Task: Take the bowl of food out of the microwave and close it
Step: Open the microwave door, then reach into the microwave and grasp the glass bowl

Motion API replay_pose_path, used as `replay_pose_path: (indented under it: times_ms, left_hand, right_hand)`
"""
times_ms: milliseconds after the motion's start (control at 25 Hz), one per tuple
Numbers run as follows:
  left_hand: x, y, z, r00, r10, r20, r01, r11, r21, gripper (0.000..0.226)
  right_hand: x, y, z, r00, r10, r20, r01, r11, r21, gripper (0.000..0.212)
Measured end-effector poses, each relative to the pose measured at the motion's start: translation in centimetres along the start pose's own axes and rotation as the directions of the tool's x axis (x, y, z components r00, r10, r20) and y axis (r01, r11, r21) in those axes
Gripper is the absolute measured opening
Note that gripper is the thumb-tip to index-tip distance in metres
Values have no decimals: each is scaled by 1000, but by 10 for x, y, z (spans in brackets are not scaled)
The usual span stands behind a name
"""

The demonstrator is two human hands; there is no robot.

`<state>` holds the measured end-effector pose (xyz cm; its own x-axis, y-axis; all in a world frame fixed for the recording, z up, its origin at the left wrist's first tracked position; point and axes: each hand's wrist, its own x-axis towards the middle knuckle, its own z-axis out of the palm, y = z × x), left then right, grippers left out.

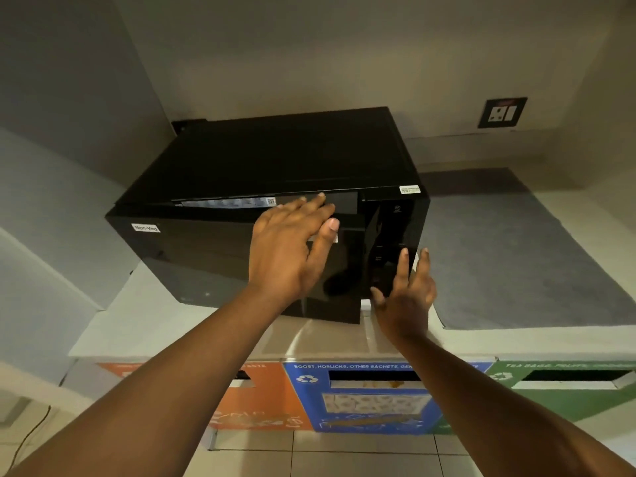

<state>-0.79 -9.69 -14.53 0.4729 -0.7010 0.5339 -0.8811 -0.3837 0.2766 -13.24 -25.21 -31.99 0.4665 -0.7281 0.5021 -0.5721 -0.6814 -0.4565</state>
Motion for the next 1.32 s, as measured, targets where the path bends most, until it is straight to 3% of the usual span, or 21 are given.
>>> replay_pose_path:
  times_ms: [120,200,280,360,400,480,560,640,720,1040,1320]
  left_hand:
    - [-16,10,-20,996,-53,-75,41,987,-158,35]
    - [-33,18,-38,990,-136,-44,133,988,-75,44]
    - [-50,18,-55,984,-163,73,162,986,30,48]
    - [-56,13,-76,951,-161,263,152,987,54,35]
    - [-58,10,-88,905,-187,382,170,982,79,30]
    - [-59,4,-108,770,-262,581,187,964,188,52]
    - [-61,-2,-121,664,-397,634,233,915,329,72]
    - [-66,-15,-134,619,-511,596,314,857,409,80]
    - [-74,-31,-145,623,-582,522,357,806,472,81]
    - [-107,-85,-158,628,-715,307,452,657,603,97]
    - [-135,-123,-161,800,-583,143,390,686,615,89]
  right_hand:
    - [17,-24,-35,995,3,-100,-7,999,-48,87]
    - [37,-45,-63,995,-44,-86,37,997,-73,90]
    - [51,-67,-83,983,-184,-23,178,972,-152,89]
    - [61,-86,-94,961,-266,71,276,933,-233,84]
    - [64,-97,-97,953,-281,112,301,918,-259,82]
    - [65,-117,-97,943,-290,165,328,899,-292,78]
    - [64,-133,-95,940,-292,178,334,894,-299,77]
    - [64,-145,-90,934,-301,192,348,888,-301,79]
    - [63,-153,-87,930,-305,207,358,880,-312,82]
    - [65,-171,-87,935,-227,272,318,876,-363,91]
    - [64,-173,-87,937,-207,281,306,875,-376,94]
